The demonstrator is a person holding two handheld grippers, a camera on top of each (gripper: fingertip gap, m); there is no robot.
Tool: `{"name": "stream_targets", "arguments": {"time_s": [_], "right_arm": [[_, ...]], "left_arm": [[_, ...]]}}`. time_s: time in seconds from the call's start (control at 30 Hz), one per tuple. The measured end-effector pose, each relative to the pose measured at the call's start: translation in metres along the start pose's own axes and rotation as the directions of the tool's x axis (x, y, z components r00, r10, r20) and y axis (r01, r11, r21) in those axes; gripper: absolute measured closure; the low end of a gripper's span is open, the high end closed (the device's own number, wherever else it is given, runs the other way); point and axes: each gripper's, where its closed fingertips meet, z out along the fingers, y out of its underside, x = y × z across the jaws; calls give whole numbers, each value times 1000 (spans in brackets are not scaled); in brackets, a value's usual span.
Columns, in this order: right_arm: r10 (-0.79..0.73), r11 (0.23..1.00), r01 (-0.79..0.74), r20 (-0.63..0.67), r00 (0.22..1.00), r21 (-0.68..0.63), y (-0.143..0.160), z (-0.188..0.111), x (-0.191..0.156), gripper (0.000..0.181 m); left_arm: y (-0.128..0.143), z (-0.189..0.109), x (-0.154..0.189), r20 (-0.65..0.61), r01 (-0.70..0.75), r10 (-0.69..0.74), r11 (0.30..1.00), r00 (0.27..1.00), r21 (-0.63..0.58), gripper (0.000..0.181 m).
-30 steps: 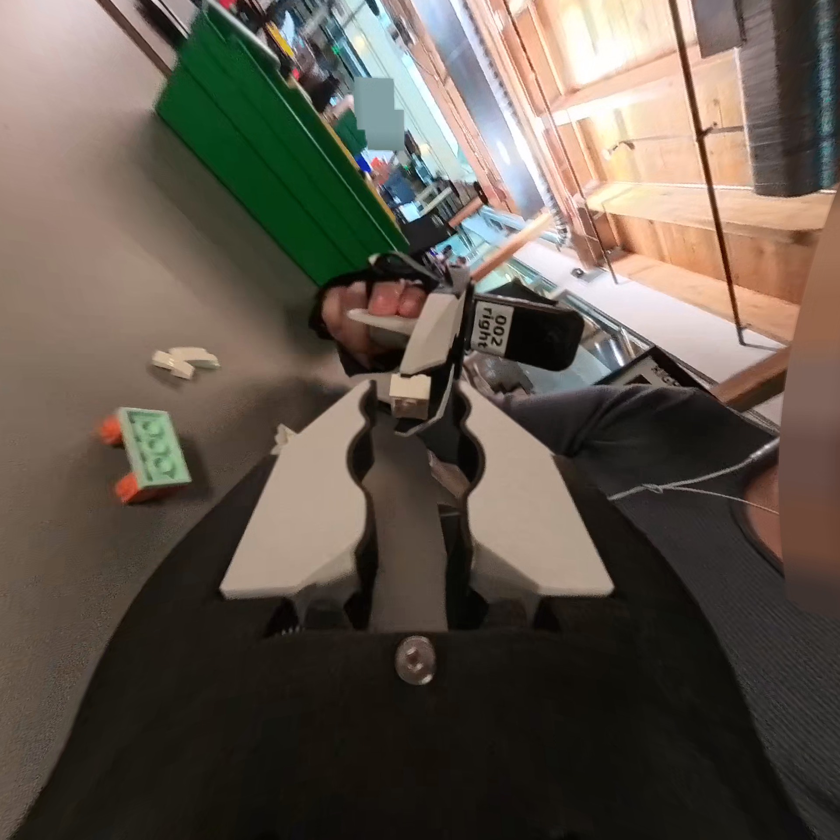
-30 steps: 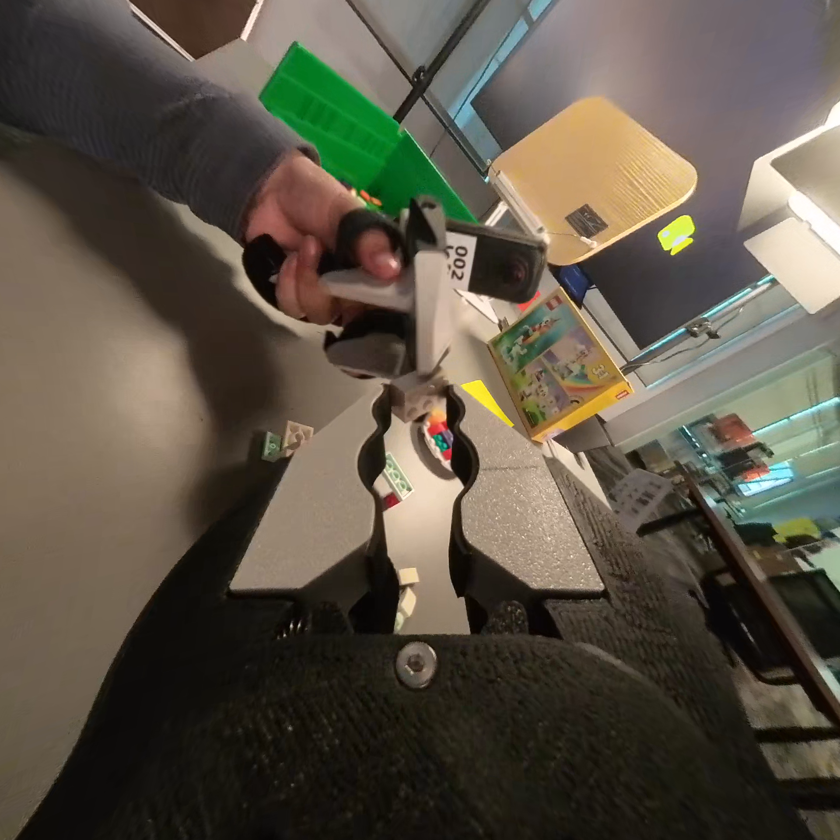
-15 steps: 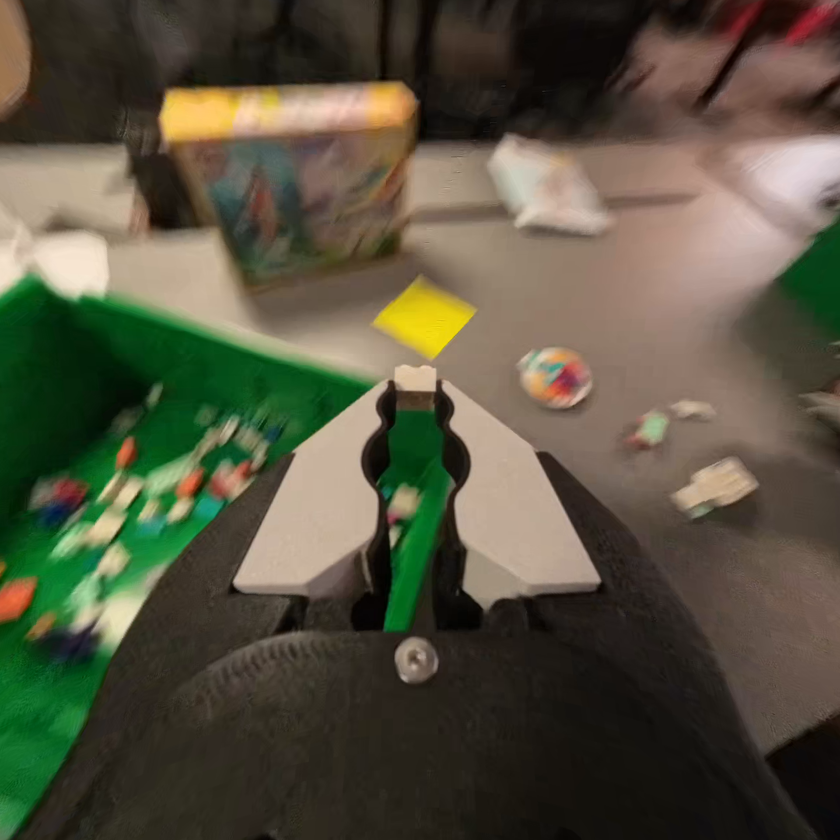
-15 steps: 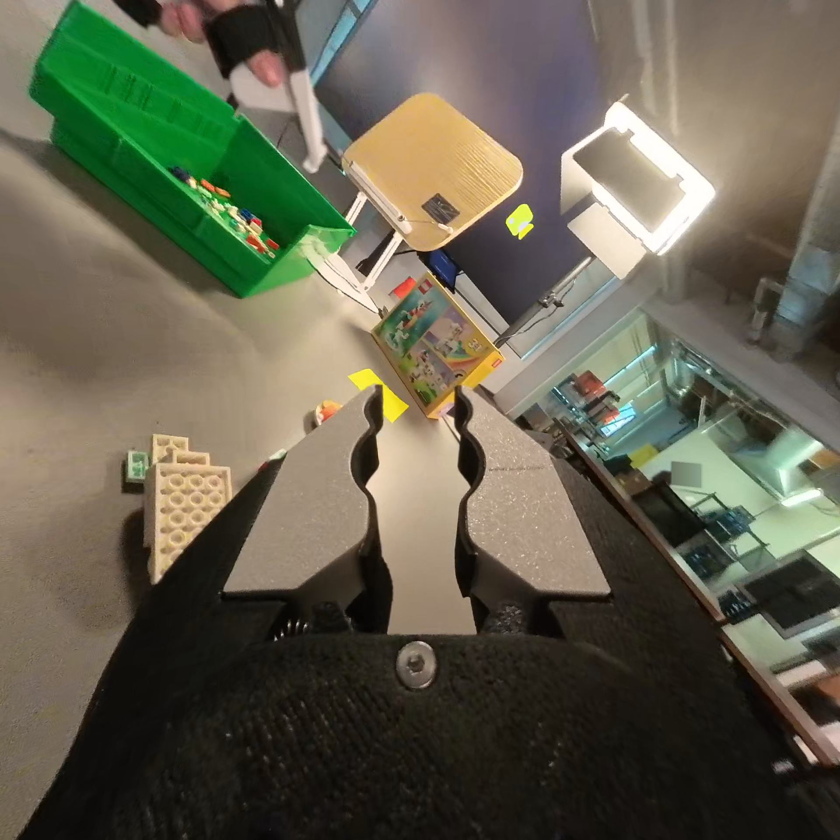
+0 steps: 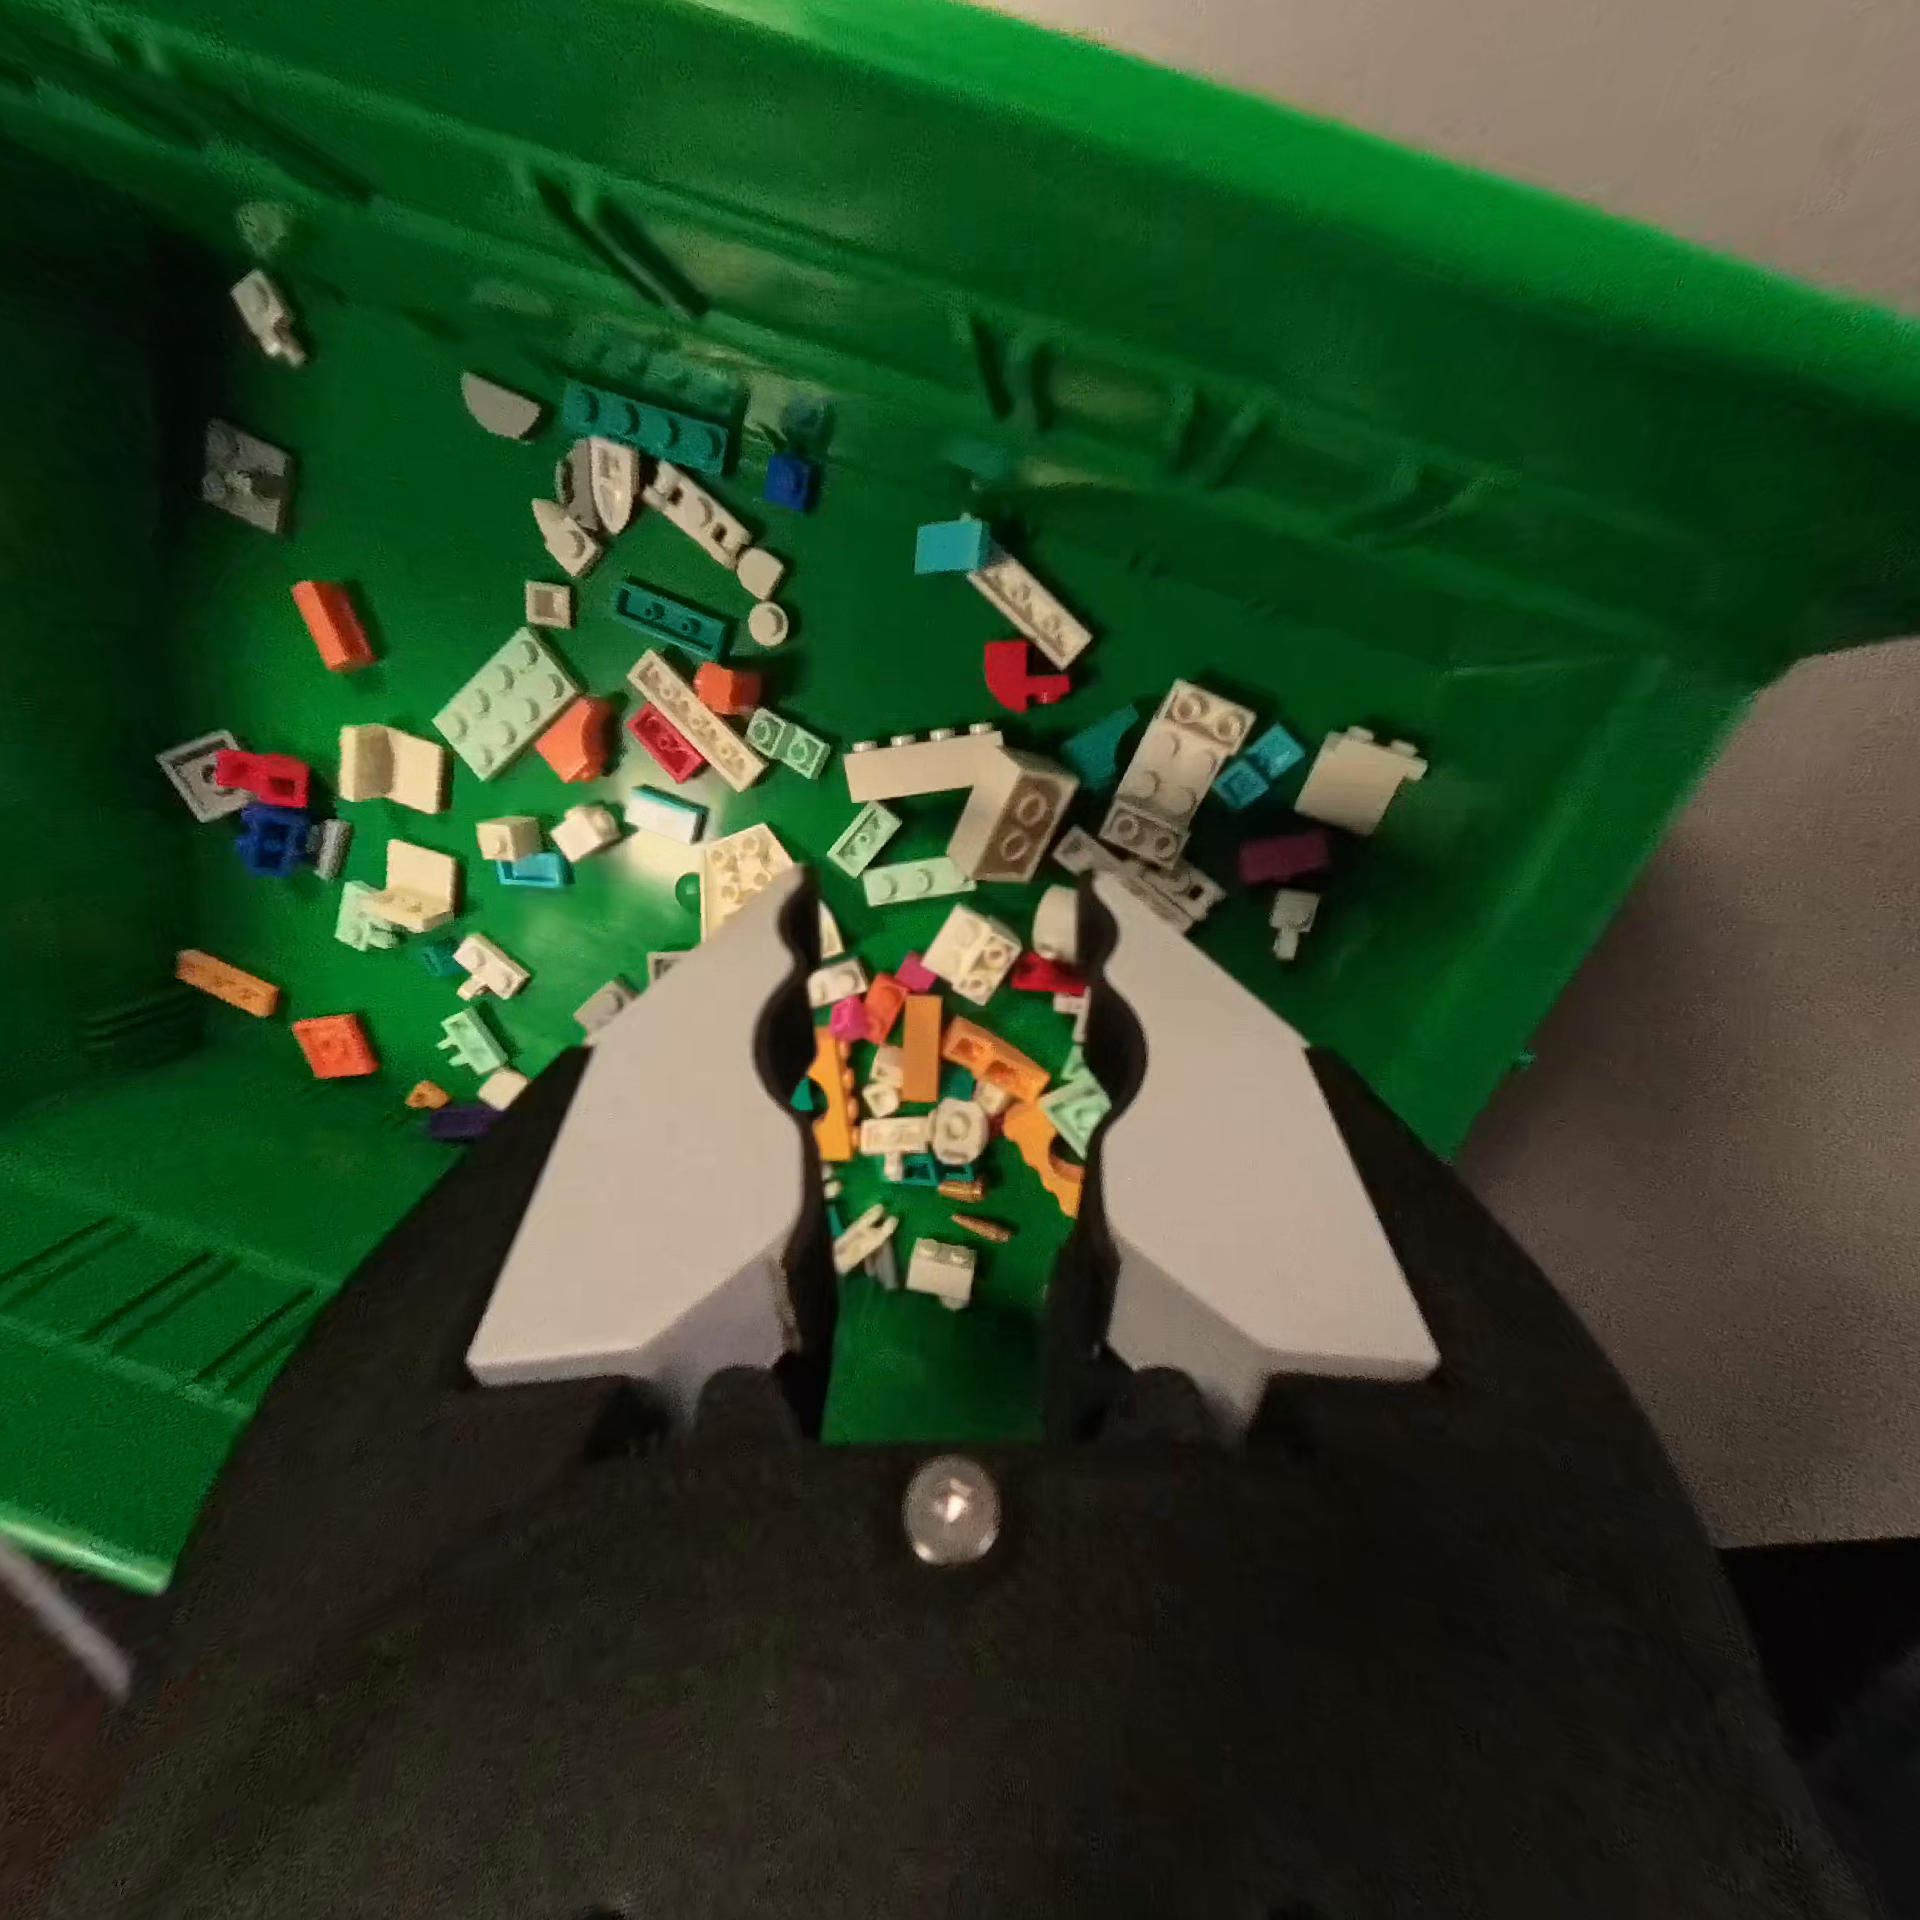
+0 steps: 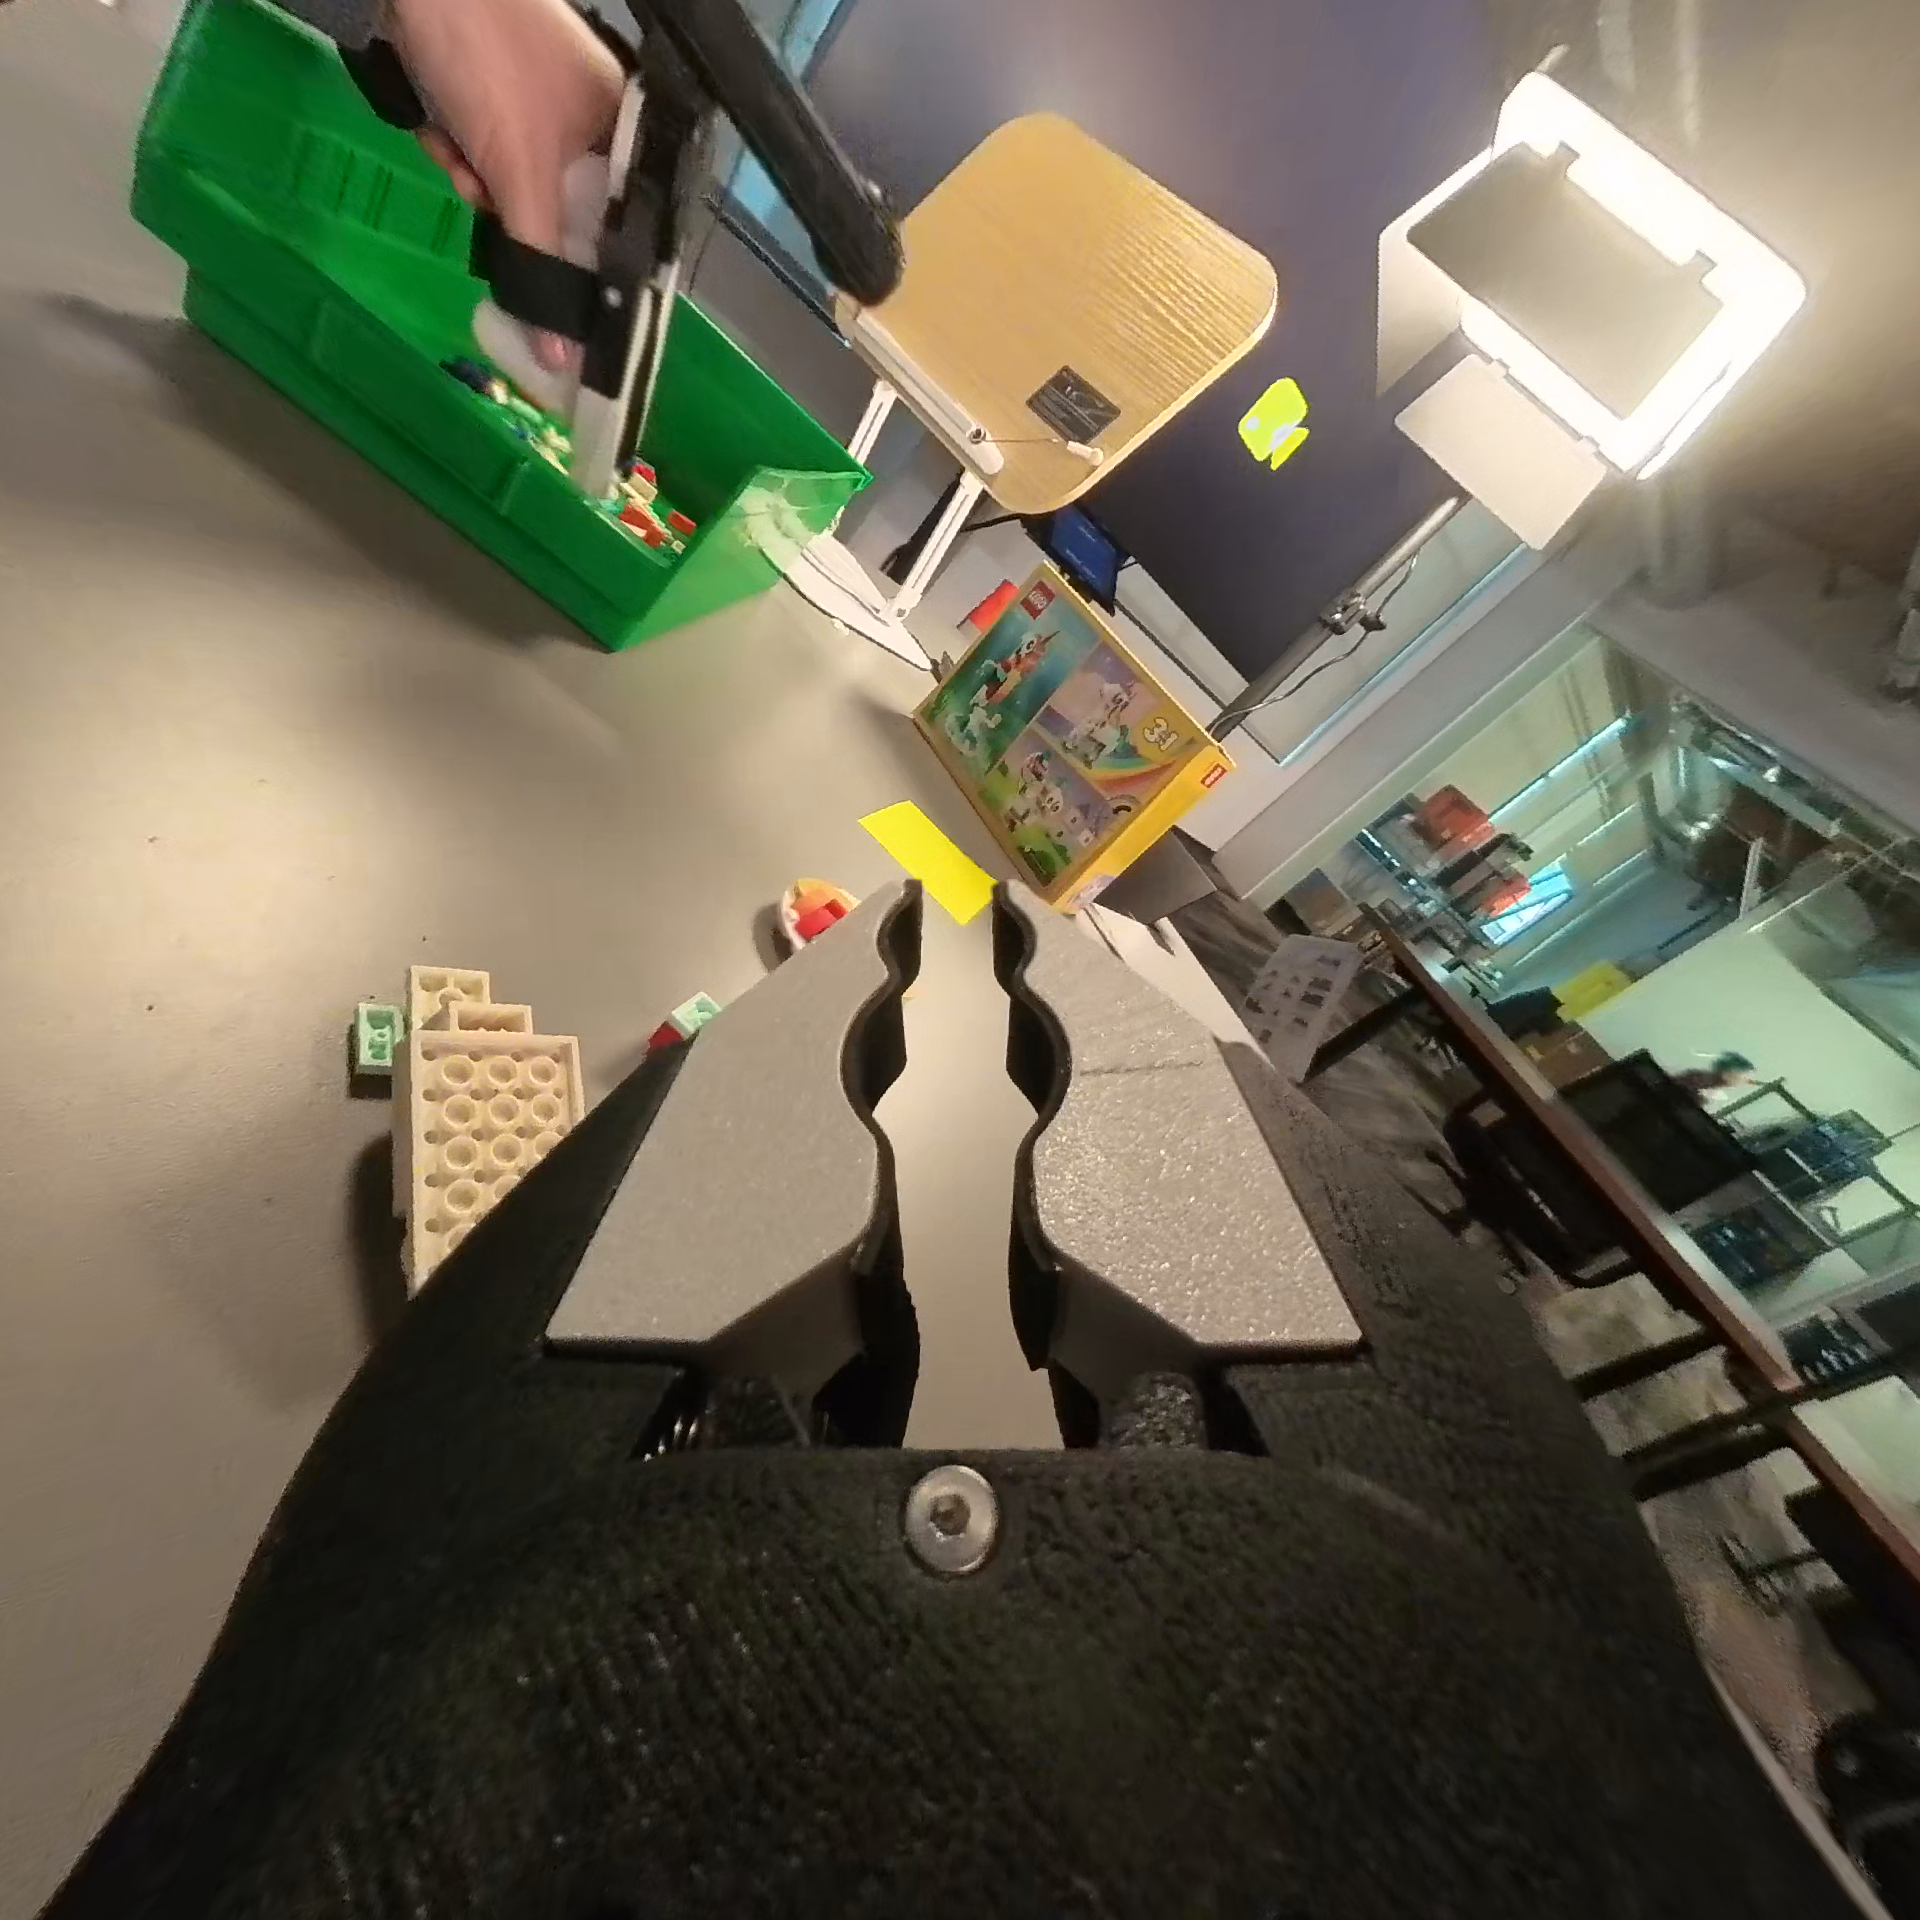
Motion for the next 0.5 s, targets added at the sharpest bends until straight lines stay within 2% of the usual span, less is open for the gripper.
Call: {"name": "stream_targets", "arguments": {"time_s": [0.07, 0.1, 0.17, 0.23, 0.3, 0.33, 0.37, 0.4, 0.5], "right_arm": [[4, 1000, -4, -7, 1000, 2, 0, 0, 2, 170], [6, 1000, -6, -12, 1000, 1, 0, -1, 3, 170], [21, 1000, -21, -14, 1000, -5, 2, -1, 5, 169], [49, 998, -50, -12, 999, -30, 8, 0, 7, 165], [70, 997, -70, -10, 998, -40, 11, -1, 10, 165], [70, 997, -71, -18, 997, -36, 12, -2, 12, 165], [71, 997, -71, -25, 997, -36, 13, -3, 14, 165], [72, 997, -73, -28, 997, -40, 14, -3, 15, 165], [75, 996, -76, -28, 997, -50, 18, -3, 15, 165]], "left_arm": [[-1, -3, -8, 91, -18, 17, 1000, 996, 11, 130], [-6, -12, -13, 140, 6, -16, 998, 990, 66, 133], [-31, -52, -11, 174, 69, -132, 942, 976, 328, 144], [-60, -109, 21, 91, 62, -155, 769, 984, 637, 146], [-80, -154, 86, -58, 41, 13, 568, 998, 822, 145], [-86, -166, 126, -144, 53, 144, 502, 979, 864, 145], [-88, -168, 167, -226, 61, 289, 485, 930, 872, 146], [-89, -158, 200, -294, 56, 388, 520, 874, 852, 147], [-96, -97, 260, -378, -64, 488, 674, 787, 736, 142]]}}
